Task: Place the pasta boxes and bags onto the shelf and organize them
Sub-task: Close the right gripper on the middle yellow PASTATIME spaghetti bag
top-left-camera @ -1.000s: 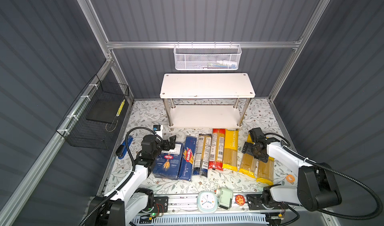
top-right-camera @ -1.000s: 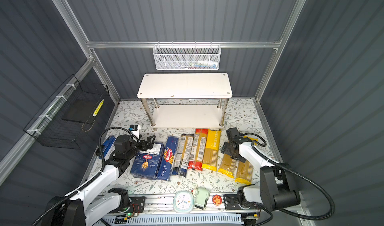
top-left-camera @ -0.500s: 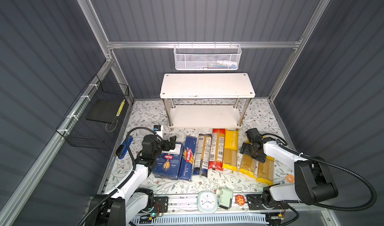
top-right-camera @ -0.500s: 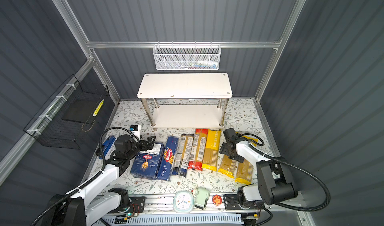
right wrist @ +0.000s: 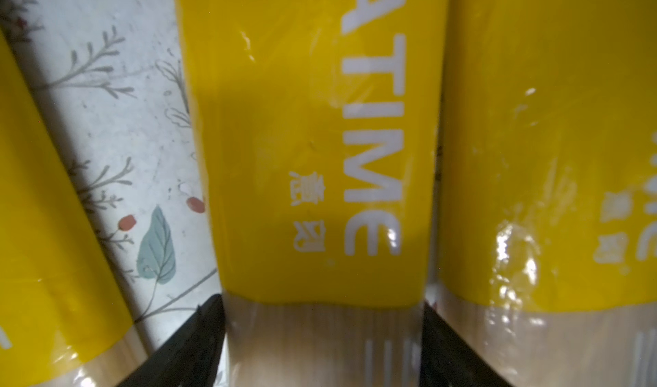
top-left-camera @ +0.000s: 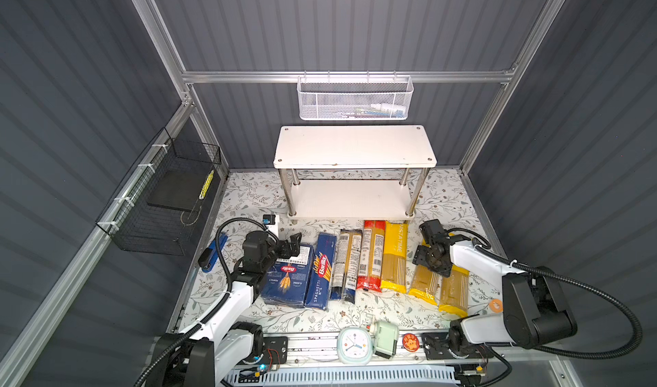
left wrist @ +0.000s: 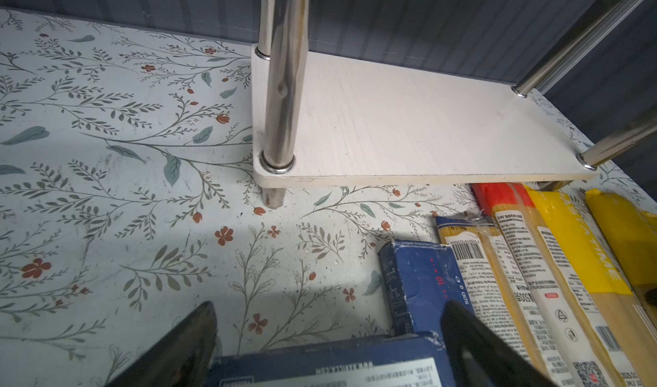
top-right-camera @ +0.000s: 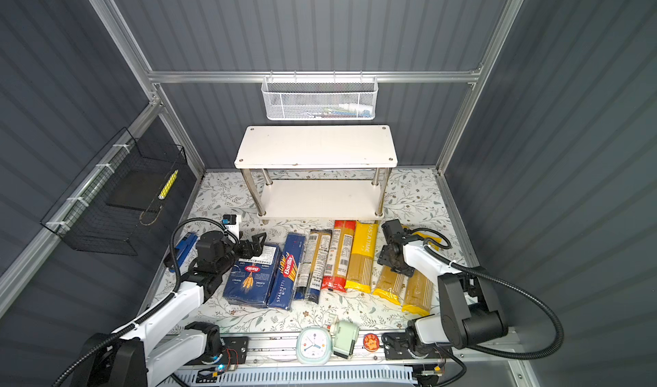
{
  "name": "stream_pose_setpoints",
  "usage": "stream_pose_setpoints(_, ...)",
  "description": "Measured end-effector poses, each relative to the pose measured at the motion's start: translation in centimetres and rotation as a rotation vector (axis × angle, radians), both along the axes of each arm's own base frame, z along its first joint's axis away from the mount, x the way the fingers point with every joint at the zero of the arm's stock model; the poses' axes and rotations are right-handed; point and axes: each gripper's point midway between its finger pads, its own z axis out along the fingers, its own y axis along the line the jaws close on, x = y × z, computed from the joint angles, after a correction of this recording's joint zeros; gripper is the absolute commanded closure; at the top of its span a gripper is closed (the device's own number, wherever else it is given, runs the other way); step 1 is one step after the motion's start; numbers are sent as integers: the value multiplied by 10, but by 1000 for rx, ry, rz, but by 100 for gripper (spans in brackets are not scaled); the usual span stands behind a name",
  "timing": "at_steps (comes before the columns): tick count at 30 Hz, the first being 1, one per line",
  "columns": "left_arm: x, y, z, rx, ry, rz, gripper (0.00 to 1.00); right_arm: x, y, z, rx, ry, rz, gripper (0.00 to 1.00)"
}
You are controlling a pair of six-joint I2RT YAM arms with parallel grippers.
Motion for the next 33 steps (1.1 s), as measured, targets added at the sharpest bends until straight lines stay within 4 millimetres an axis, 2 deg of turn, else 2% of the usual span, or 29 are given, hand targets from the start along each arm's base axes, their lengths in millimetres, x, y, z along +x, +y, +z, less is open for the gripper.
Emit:
stream_pose_setpoints(7,0,0,0,0,0,0,1,1,1,0,5,-2,11,29)
stream_pose_setpoints(13,0,0,0,0,0,1,1,1,1,-1,4,-3,17,30)
stream_pose_setpoints(15,0,1,1,1,-4,3,1,1,1,-1,5,-5,18,36)
stream_pose_setpoints(20,0,1,3,1,-9,7,1,1,2,1,13,-31,19,44)
stream_pose_setpoints(33,0,1,3,1,-9,7,1,0,4,5,43,-88,21,52)
